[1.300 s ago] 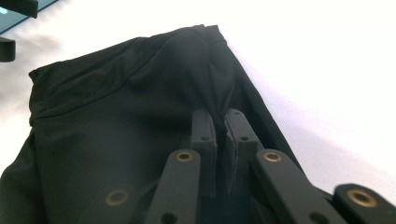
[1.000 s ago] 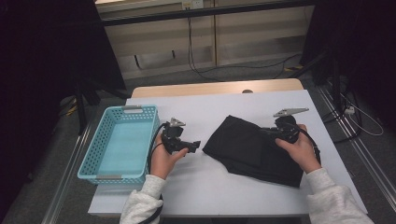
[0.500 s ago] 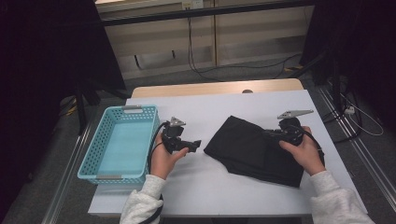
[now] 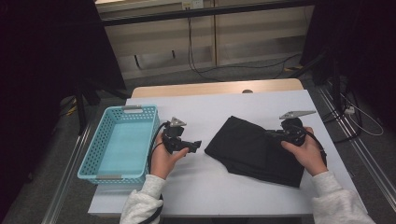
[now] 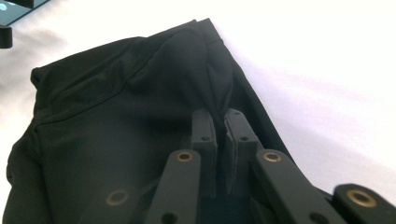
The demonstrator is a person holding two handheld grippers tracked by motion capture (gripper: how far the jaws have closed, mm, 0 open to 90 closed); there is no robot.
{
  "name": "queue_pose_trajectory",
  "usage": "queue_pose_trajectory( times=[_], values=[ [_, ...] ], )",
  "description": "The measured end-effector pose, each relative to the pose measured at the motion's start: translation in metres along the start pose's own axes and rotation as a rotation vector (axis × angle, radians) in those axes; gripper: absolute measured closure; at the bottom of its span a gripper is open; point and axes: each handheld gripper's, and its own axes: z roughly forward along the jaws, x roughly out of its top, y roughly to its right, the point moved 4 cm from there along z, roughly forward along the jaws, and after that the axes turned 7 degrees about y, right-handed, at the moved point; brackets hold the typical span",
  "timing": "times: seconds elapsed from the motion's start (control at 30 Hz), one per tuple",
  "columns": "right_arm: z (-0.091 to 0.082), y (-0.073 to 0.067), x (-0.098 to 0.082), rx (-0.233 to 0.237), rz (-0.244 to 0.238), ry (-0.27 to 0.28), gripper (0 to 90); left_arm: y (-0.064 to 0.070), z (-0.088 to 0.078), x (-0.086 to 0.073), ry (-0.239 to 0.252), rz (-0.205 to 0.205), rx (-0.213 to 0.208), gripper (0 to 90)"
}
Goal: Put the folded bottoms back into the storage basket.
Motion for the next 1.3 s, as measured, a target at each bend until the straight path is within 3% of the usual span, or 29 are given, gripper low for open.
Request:
queue_pose_trajectory(
  times=[0.67, 0.73, 0.77, 1.3],
  values=[
    [-0.006, 0.004, -0.004, -0.003, 0.01, -0.008, 84.3, 0.001, 0.002, 0.0, -0.002, 0.001, -0.007, 5.5],
    [-0.01, 0.005, -0.002, -0.008, 0.012, 0.003, 84.3, 0.002, 0.001, 0.001, 0.005, 0.009, 0.015, 5.5],
    [-0.011, 0.005, -0.002, -0.008, 0.014, 0.005, 84.3, 0.002, 0.0, 0.002, 0.003, 0.004, -0.007, 5.5],
    [-0.014, 0.011, -0.009, -0.022, 0.022, -0.011, 84.3, 0.001, 0.002, 0.002, 0.004, 0.001, -0.01, 5.5]
  ],
)
